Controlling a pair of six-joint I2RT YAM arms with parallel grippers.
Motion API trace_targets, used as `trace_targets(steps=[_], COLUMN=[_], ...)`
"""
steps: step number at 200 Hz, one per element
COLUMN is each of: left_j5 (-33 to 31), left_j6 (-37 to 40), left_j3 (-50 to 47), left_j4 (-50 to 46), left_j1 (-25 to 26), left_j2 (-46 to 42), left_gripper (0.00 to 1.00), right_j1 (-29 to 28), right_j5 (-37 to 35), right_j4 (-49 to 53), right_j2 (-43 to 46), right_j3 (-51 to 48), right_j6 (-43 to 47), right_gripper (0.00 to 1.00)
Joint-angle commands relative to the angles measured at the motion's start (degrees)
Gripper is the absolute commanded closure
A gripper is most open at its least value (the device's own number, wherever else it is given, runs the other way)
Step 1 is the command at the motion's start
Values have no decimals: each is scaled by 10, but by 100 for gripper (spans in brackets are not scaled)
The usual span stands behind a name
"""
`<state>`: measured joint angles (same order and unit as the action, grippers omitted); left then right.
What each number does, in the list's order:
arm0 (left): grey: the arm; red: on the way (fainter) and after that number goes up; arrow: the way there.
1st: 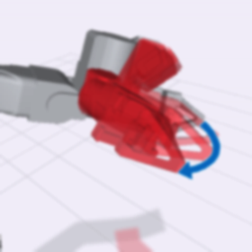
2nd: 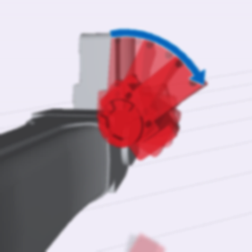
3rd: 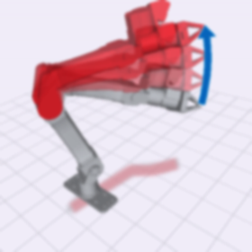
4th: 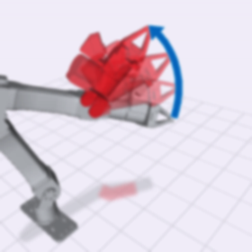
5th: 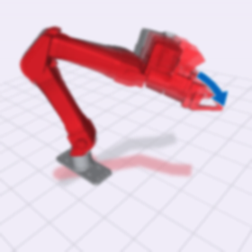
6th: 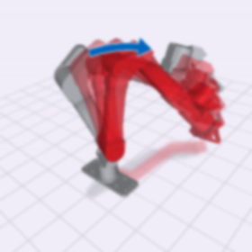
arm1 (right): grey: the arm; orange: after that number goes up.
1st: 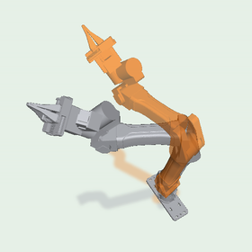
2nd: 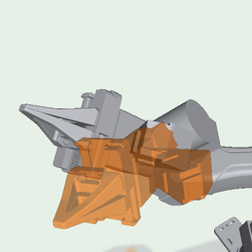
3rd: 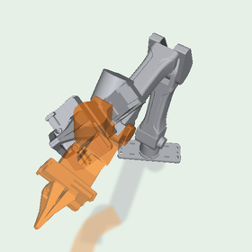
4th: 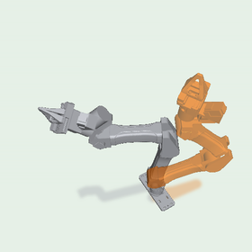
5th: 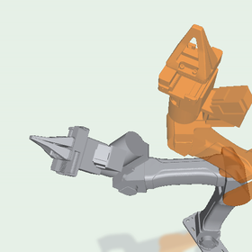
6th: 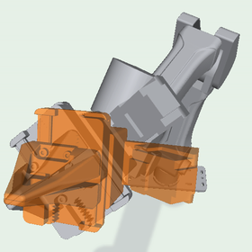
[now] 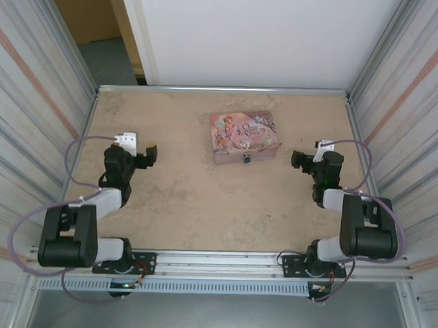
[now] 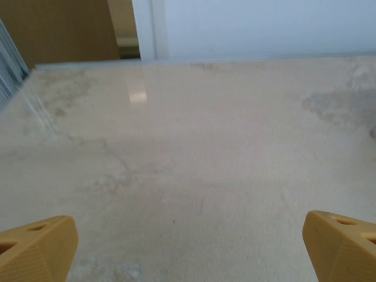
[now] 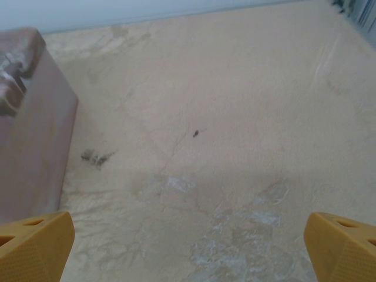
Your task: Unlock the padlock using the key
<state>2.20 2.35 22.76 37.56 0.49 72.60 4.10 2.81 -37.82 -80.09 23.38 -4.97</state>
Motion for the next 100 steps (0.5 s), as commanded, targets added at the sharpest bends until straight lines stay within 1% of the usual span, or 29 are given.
trace_targets(steps=[1,33,67,82,100], left_j5=[-20,-15,-22,9,48], left_j6=[-6,-49,-157,-190,-227], left_j3=[10,47,107,124,141], left_j4=[-61,-168,-298,-330,-360], left_j1=[6,6,5,5,5], left_j2=[-52,-107,-121,-115,-106], left_gripper=[1,1,1,1,1], right_j1=[4,10,21,31,55], right_j5=[-9,-3,32,42,99], right_j4=[53,123,235,289,337], right_j2=[48,109,155,163,164], right_j3=[14,26,66,90,117], right_j6=[-24,-53,-97,-131,-186], right_gripper=[1,1,1,1,1])
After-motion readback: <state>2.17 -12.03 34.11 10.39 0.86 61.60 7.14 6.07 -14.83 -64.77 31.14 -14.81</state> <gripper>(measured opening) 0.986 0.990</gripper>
